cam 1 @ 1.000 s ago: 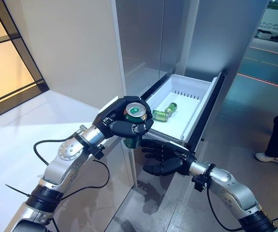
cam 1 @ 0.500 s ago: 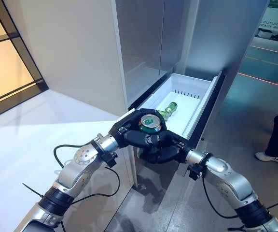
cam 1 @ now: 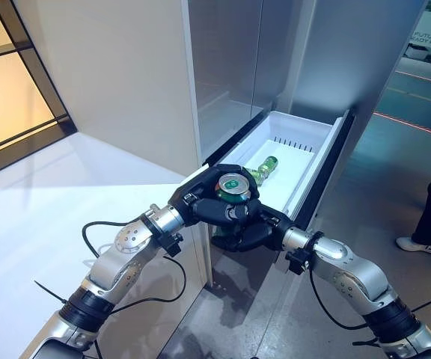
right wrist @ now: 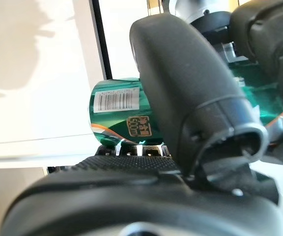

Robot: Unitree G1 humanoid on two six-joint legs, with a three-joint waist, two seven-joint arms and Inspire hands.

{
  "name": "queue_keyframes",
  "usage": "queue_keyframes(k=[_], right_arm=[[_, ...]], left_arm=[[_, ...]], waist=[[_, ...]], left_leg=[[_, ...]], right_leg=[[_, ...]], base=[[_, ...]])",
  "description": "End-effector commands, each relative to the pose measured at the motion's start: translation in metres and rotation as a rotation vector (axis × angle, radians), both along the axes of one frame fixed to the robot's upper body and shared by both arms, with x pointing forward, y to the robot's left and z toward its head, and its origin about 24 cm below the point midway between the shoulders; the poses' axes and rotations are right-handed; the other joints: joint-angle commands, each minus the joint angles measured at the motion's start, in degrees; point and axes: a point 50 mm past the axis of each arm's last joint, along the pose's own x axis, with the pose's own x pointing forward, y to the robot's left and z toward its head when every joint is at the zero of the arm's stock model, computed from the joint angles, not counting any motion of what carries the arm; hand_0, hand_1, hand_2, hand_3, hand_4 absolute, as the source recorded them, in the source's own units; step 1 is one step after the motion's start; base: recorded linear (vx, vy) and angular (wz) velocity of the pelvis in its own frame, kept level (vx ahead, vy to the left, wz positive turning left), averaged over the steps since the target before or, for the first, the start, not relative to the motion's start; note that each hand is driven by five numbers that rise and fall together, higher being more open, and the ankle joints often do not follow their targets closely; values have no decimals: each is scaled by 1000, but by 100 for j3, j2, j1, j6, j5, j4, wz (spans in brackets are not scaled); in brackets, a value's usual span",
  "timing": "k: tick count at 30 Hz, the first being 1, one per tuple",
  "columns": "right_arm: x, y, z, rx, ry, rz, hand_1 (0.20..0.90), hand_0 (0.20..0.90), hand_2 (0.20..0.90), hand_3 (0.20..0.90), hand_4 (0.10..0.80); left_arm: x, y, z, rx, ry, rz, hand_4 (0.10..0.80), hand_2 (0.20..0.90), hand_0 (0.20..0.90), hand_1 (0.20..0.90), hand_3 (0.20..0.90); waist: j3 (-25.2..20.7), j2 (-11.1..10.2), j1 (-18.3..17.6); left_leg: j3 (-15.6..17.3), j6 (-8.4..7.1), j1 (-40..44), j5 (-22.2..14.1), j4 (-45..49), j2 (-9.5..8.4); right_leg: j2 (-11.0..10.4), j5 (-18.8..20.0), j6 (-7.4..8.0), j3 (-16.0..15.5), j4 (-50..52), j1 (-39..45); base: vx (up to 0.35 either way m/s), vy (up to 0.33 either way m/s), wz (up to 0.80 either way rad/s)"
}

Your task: Put drinks into fridge and close the fridge

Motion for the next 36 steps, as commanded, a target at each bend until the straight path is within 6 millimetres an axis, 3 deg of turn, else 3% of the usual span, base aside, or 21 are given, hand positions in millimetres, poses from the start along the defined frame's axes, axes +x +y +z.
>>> queue_keyframes(k=[1,6,12,13,14,24,33,34,35,36], right_arm=[[10,42,62,231,-150,168,900,900,900,900,800],[3,63,56,274,-98,245,900,900,900,900,800],[-1,73,64,321,-108,281,900,900,900,900,800],[-1,75,66,337,-113,282,451,451,451,376,276],[-2,76,68,350,-116,286,300,300,300,200,100],[-2,80,76,386,-164,257,300,300,300,200,100],[12,59,98,357,-313,110,300,300,300,200,100],[14,54,101,326,-344,84,300,300,300,200,100],[16,50,103,308,-359,73,300,300,300,200,100],[20,43,107,282,-380,47,300,300,300,200,100]], left_arm=[[4,-37,103,-290,-344,-193,100,300,300,300,200],[0,-57,96,-340,-265,-310,100,300,300,300,200],[-2,-66,90,-351,-199,-358,100,300,300,300,200],[-2,-67,88,-358,-188,-366,100,300,300,300,200],[-2,-68,88,-367,-177,-372,100,300,300,300,200],[-4,-72,84,-394,-170,-380,100,300,300,300,200],[1,-66,82,-340,-211,-298,100,300,300,300,200],[3,-64,83,-331,-217,-281,517,658,658,658,617],[4,-62,84,-327,-223,-271,800,900,900,900,900],[5,-59,86,-325,-231,-258,800,900,900,900,900]], waist=[[-396,-61,-2],[-392,-67,8],[-398,-65,16],[-393,-64,18],[-384,-62,20],[-375,-53,20],[-376,-60,-2],[-377,-64,-5],[-382,-68,-6],[-385,-76,-6]], left_leg=[[-33,332,106,-689,15,-304],[-49,336,110,-681,15,-303],[-35,343,128,-680,15,-298],[-36,344,133,-677,15,-297],[-37,346,141,-676,15,-295],[-7,343,156,-673,15,-281],[-27,318,161,-670,15,-262],[-35,312,162,-671,15,-256],[-38,309,162,-672,15,-254],[-47,303,165,-675,15,-251]], right_leg=[[327,-678,-136,-142,19,453],[337,-676,-150,-133,19,455],[345,-686,-158,-98,19,468],[347,-684,-162,-89,19,471],[349,-684,-166,-85,19,477],[359,-703,-187,-96,19,498],[363,-715,-203,-161,19,527],[364,-716,-205,-173,19,532],[363,-719,-206,-183,19,535],[364,-724,-206,-196,19,543]], base=[[0,0,0],[0,0,0],[0,0,0],[0,0,0],[0,0,0],[0,0,0],[0,0,0],[0,0,0],[0,0,0],[0,0,0]])
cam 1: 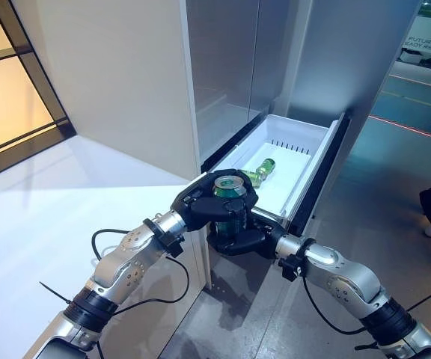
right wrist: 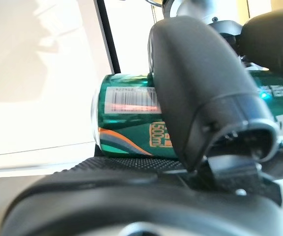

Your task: Put drinks into fridge and close the fridge

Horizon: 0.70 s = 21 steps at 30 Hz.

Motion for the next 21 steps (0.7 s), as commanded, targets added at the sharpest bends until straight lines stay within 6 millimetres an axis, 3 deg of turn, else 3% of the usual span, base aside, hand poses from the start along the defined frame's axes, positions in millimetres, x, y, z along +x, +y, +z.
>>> queue_keyframes(k=[1,9,14,15,21], right_arm=[[29,26,122,263,-463,9,300,300,300,200,100],[60,-29,173,23,-677,-268,300,300,300,200,100],[74,-73,204,-93,-759,-508,300,300,300,200,100],[75,-74,205,-94,-759,-511,300,300,300,200,100],[84,-111,235,-123,-785,-711,300,300,300,200,100]], left_arm=[[3,-52,102,-192,-459,-182,800,900,900,900,900],[9,-34,111,-185,-519,-56,800,900,900,900,900],[13,-25,113,-195,-527,8,800,900,900,900,900],[13,-24,113,-195,-527,9,800,900,900,900,900],[21,-26,101,-234,-395,23,800,900,900,900,900]], waist=[[-375,-68,-3],[-388,-178,1],[-449,-248,23],[-447,-246,23],[-475,-310,111]], left_leg=[[-64,295,81,-678,-9,-247],[-167,261,83,-687,-9,-238],[-248,242,73,-690,-9,-234],[-249,241,72,-689,-9,-233],[-346,231,67,-674,-9,-235]], right_leg=[[363,-733,-207,-212,18,476],[382,-735,-246,-262,19,505],[398,-758,-275,-273,33,509],[398,-758,-275,-274,32,509],[416,-756,-303,-289,22,526]], base=[[0,0,0],[0,0,0],[14,-16,5],[14,-13,5],[21,-23,7]])
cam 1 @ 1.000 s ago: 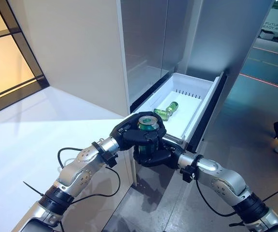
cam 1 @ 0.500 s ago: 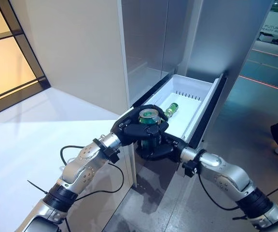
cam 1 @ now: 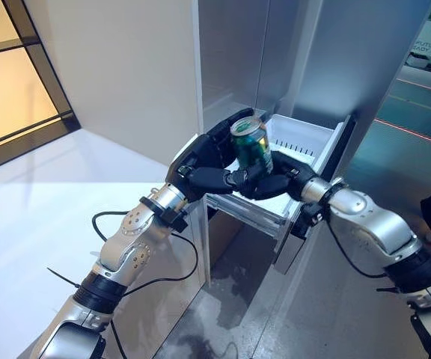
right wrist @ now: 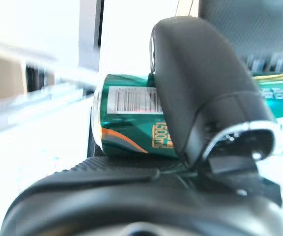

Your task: Put drinks into fridge and close the fridge

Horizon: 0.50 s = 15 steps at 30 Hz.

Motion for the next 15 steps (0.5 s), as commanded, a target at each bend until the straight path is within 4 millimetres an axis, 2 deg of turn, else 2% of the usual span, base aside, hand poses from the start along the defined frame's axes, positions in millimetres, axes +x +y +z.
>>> queue_keyframes(k=[1,5,9,15], right_arm=[[21,-66,144,223,-487,-380,300,300,300,200,100],[29,-88,154,223,-504,-506,300,300,300,200,100],[34,-100,161,227,-509,-578,300,300,300,200,100],[42,-119,166,182,-526,-710,300,300,300,200,100]], left_arm=[[3,-23,53,-137,-181,-119,800,900,900,900,900],[2,-33,30,-175,-70,-137,800,900,900,900,900],[-2,-41,11,-178,17,-172,800,900,900,900,900],[-19,-59,-32,-194,293,-331,800,900,900,900,900]], waist=[[-547,-188,136],[-531,-234,252],[-511,-259,365],[-454,-277,602]], left_leg=[[-181,230,88,-679,-8,-233],[-275,211,80,-656,-8,-230],[-368,197,68,-628,-8,-230],[-544,149,55,-560,-8,-224]], right_leg=[[427,-721,-307,-151,21,478],[423,-738,-330,-243,20,500],[417,-761,-352,-345,20,522],[394,-808,-386,-571,19,576]], base=[[39,-42,8],[31,-34,9],[34,-41,16],[58,-55,27]])
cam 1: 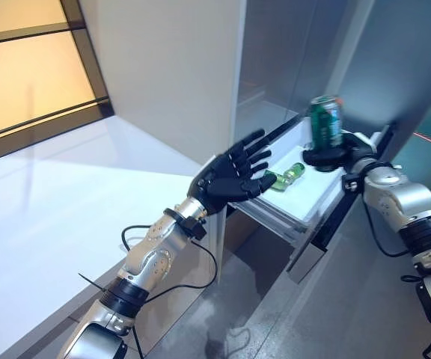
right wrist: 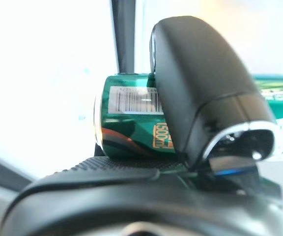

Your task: Put drinks into fridge and close the fridge

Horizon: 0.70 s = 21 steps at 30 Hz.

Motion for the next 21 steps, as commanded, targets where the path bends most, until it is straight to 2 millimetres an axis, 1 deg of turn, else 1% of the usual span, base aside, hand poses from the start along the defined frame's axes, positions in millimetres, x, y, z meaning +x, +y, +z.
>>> queue_keyframes(k=[1,3,5,6,7,8,11,13,14,17,18,19,20,21], right_arm=[[-4,-3,168,-85,-603,-43,300,300,300,200,100],[-3,-9,169,-127,-586,-80,300,300,300,200,100],[-2,-18,166,-185,-539,-131,300,300,300,200,100],[-1,-20,165,-203,-524,-141,300,300,300,200,100],[-1,-26,161,-229,-481,-163,300,300,300,200,100],[-1,-27,160,-235,-472,-171,300,300,300,200,100],[-1,-47,135,-315,-303,-237,300,300,300,200,100],[-1,-57,119,-334,-234,-257,300,300,300,200,100],[-1,-59,115,-347,-209,-264,300,300,300,200,100],[-4,-69,100,-379,-132,-288,300,300,300,200,100],[-4,-69,99,-385,-127,-291,300,300,300,200,100],[-4,-70,97,-385,-117,-292,300,300,300,200,100],[-4,-70,97,-388,-120,-293,300,300,300,200,100],[-5,-72,94,-399,-96,-294,300,300,300,200,100]], left_arm=[[-18,-30,6,-137,67,-242,800,900,900,900,900],[-26,-31,-10,-145,150,-272,800,900,900,900,900],[-36,-27,-27,-120,209,-292,800,900,900,900,900],[-37,-27,-30,-112,218,-294,800,900,900,900,900],[-43,-24,-40,-96,257,-303,800,900,900,900,900],[-44,-23,-43,-91,267,-308,800,900,900,900,900],[-56,-18,-64,8,311,-341,800,900,900,900,900],[-62,-14,-75,66,320,-349,800,900,900,900,900],[-64,-13,-78,83,329,-352,800,900,900,900,900],[-65,-3,-95,230,303,-330,800,900,900,900,900],[-64,-1,-98,254,292,-325,800,900,900,900,900],[-62,5,-105,310,299,-290,800,900,900,900,900],[-61,7,-107,317,295,-285,800,900,900,900,900],[-59,15,-116,375,310,-246,800,900,900,900,900]], waist=[[-545,-241,203],[-524,-219,269],[-480,-182,366],[-473,-175,381],[-452,-156,435],[-445,-149,448],[-351,-72,559],[-254,-10,612],[-217,12,625],[-1,127,678],[42,153,685],[190,214,692],[242,231,691],[419,289,687]], left_leg=[[-69,147,128,-608,-19,-191],[-122,124,110,-583,-19,-189],[-180,89,71,-551,-19,-186],[-189,81,64,-544,-19,-186],[-231,63,43,-525,-19,-184],[-245,57,34,-517,-19,-185],[-329,16,-29,-455,-19,-176],[-397,14,-87,-404,-19,-174],[-420,15,-112,-385,-19,-175],[-533,16,-287,-285,-19,-182],[-558,19,-353,-260,-19,-186],[-606,27,-486,-227,18,-199],[-618,29,-539,-222,39,-204],[-662,39,-700,-202,93,-223]], right_leg=[[445,-710,-408,-133,20,464],[441,-723,-418,-192,20,465],[432,-750,-435,-298,20,459],[429,-755,-435,-321,20,459],[421,-773,-444,-387,20,460],[418,-777,-447,-407,20,458],[397,-810,-482,-557,38,434],[386,-840,-501,-599,113,361],[383,-849,-511,-608,140,330],[359,-882,-540,-649,299,99],[352,-886,-546,-651,337,18],[340,-874,-555,-647,383,-115],[336,-873,-556,-649,403,-165],[328,-858,-565,-632,440,-320]], base=[[85,-57,21],[74,-48,25],[66,-40,23],[72,-34,27],[56,-25,25],[78,-33,31],[75,-38,30],[26,-33,35],[0,-37,32],[-36,-42,17],[-82,-41,6],[-84,-33,5],[-140,-53,10],[-137,-45,12]])
